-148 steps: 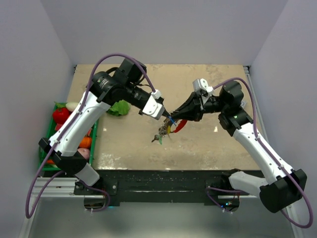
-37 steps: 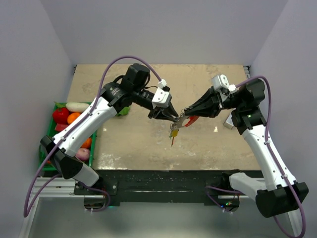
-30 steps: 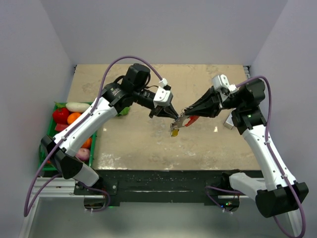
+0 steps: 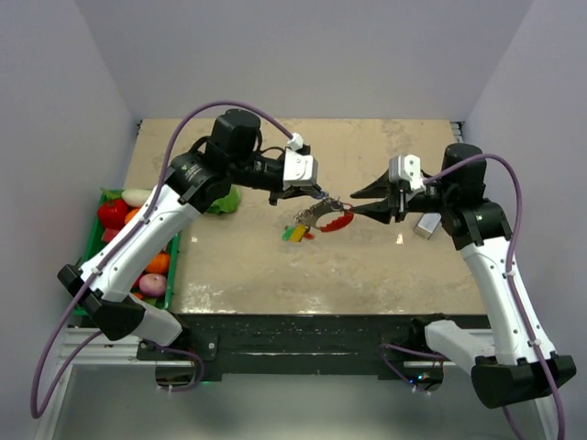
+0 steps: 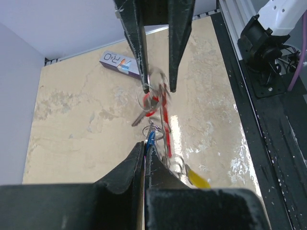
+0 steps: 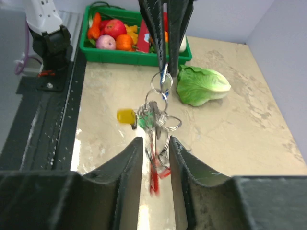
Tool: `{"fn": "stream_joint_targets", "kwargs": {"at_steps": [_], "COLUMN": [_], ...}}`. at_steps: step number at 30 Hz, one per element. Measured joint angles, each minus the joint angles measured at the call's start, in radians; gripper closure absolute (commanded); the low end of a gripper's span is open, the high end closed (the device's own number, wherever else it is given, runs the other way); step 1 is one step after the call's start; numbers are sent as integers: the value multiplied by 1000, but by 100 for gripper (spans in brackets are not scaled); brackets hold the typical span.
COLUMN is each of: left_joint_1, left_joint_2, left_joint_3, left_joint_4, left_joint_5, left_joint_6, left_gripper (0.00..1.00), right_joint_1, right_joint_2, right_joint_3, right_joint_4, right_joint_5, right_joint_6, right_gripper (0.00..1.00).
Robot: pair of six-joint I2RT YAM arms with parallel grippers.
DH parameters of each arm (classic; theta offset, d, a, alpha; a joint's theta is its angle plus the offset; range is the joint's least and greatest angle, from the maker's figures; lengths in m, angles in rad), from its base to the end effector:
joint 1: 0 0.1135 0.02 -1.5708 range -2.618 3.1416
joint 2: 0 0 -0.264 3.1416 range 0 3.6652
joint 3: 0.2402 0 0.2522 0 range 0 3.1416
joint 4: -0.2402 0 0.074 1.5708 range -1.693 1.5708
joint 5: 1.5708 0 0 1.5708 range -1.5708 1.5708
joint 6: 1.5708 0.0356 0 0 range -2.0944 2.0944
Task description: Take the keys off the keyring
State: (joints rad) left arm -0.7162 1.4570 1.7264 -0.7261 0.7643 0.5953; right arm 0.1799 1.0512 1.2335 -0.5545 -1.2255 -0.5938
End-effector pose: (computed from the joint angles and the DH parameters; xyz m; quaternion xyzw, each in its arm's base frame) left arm 0.2099 -0.2153 0.4549 0.6365 0.5040 -0.3456 0.4705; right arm 0.1899 0.0686 0.4148 -0.5553 0.5032 0.3699 0.5492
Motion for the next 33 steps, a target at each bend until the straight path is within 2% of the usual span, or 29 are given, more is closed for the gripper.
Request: {"fn": "stream_joint_targets", "kwargs": {"at_steps": [6,10,14,16,23,27,33], "left_joint_1": [2,-6,-27,-41,-61,-66,-72], "left_joint_2": [2,2,4,5,15,21,21], "left_joint_3": [23,37,51,60,99,114,116], "left_joint_4": [-35,-72,-125,-150,-200,-207,-212], "left_joint_5": [-13,-14,-28,-40,-61,-69,-78], "left_joint_6": [14,48,100,128,175,177,183], "left_gripper": [100,100,100,100,100,100,100], "right_joint_1": [-5,-5,-5,-5,39,124,140], "right_joint_2": [-25,5,15,14,13,31,33], "right_joint_3": [20,92,134,137,37,-7,-56], "right_joint_4": [-130,-272,-304,-274,79,192,319], "right_joint_5": [13,13,5,-11,-43,-15,5], "right_joint_6": [-117,-233,-252,-208,90,188,308], "right_gripper": [51,50,50,51,54,56,57]}}
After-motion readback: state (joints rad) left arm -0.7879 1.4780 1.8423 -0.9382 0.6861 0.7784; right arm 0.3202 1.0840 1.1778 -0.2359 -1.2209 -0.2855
